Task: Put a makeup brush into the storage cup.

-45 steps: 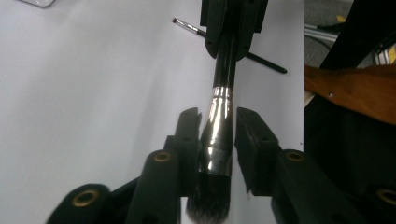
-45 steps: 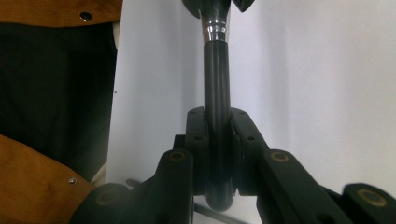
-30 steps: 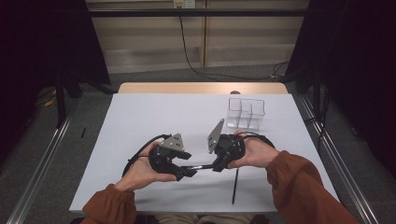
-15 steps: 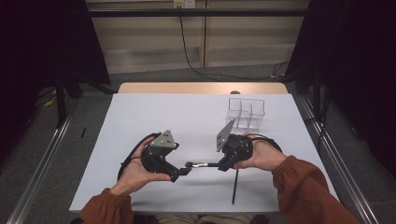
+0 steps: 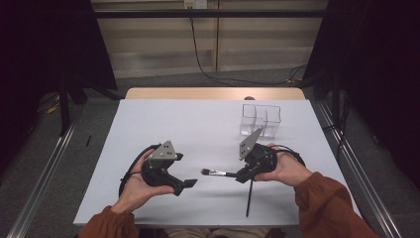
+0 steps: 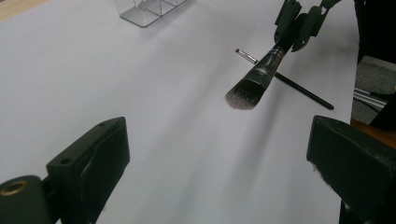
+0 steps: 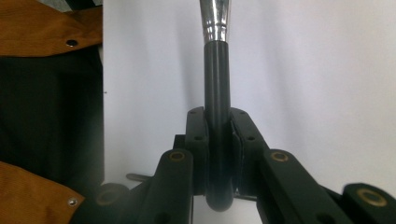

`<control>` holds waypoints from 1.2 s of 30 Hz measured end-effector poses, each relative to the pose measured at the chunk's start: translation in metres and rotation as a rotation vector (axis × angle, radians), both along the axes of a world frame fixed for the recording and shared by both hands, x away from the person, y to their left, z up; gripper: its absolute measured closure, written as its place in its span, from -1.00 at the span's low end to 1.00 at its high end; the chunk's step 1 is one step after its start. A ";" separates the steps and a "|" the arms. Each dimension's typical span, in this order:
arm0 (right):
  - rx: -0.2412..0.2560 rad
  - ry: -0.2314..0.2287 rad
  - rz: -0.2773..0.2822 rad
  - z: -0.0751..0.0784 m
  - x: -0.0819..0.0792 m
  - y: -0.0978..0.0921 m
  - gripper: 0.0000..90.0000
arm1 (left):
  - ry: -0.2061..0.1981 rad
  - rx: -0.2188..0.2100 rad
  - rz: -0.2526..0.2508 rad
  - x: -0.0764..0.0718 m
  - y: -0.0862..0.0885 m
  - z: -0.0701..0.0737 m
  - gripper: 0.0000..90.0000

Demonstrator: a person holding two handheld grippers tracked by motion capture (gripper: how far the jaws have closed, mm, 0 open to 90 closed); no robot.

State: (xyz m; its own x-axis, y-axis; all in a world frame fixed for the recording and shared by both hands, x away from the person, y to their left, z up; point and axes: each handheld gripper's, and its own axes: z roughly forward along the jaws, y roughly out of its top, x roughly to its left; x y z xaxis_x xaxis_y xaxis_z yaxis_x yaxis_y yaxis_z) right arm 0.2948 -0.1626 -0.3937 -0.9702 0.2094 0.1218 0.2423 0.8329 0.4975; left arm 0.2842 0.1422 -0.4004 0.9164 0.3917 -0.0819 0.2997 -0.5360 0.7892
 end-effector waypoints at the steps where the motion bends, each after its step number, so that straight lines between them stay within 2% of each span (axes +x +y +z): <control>1: 0.006 0.000 -0.003 -0.001 -0.002 -0.001 0.76 | -0.001 0.000 0.004 -0.001 0.001 0.000 -0.87; 9: 0.105 -0.014 -0.062 -0.006 -0.009 -0.012 0.76 | -0.010 -0.019 0.037 -0.007 0.009 -0.002 -0.87; 13: 0.141 -0.016 -0.093 -0.011 -0.012 -0.013 0.76 | 0.010 -0.032 0.043 -0.010 0.011 -0.004 -0.85; 15: 0.169 -0.016 -0.105 -0.013 -0.013 -0.014 0.76 | -0.003 -0.029 0.048 -0.011 0.011 -0.005 -0.85; 17: 0.211 -0.021 -0.128 -0.016 -0.015 -0.014 0.76 | 0.015 -0.053 0.061 -0.012 0.012 -0.005 -0.83; 18: 0.211 -0.021 -0.128 -0.016 -0.015 -0.014 0.76 | 0.019 -0.066 0.061 -0.012 0.013 -0.005 -0.83; 20: 0.234 -0.026 -0.147 -0.018 -0.016 -0.015 0.76 | 0.002 -0.068 0.062 -0.013 0.014 -0.004 -0.79; 26: 0.308 -0.047 -0.163 -0.018 -0.017 -0.015 0.76 | -0.004 -0.087 0.083 -0.013 0.014 -0.005 -0.82; 29: 0.347 -0.055 -0.170 -0.018 -0.017 -0.014 0.76 | -0.029 -0.101 0.101 -0.013 0.015 -0.004 -0.83; 33: 0.410 -0.063 -0.191 -0.021 -0.017 -0.014 0.76 | -0.037 -0.114 0.109 -0.013 0.015 -0.002 -0.84; 36: 0.423 -0.066 -0.190 -0.022 -0.017 -0.013 0.76 | -0.035 -0.124 0.110 -0.014 0.015 -0.002 -0.85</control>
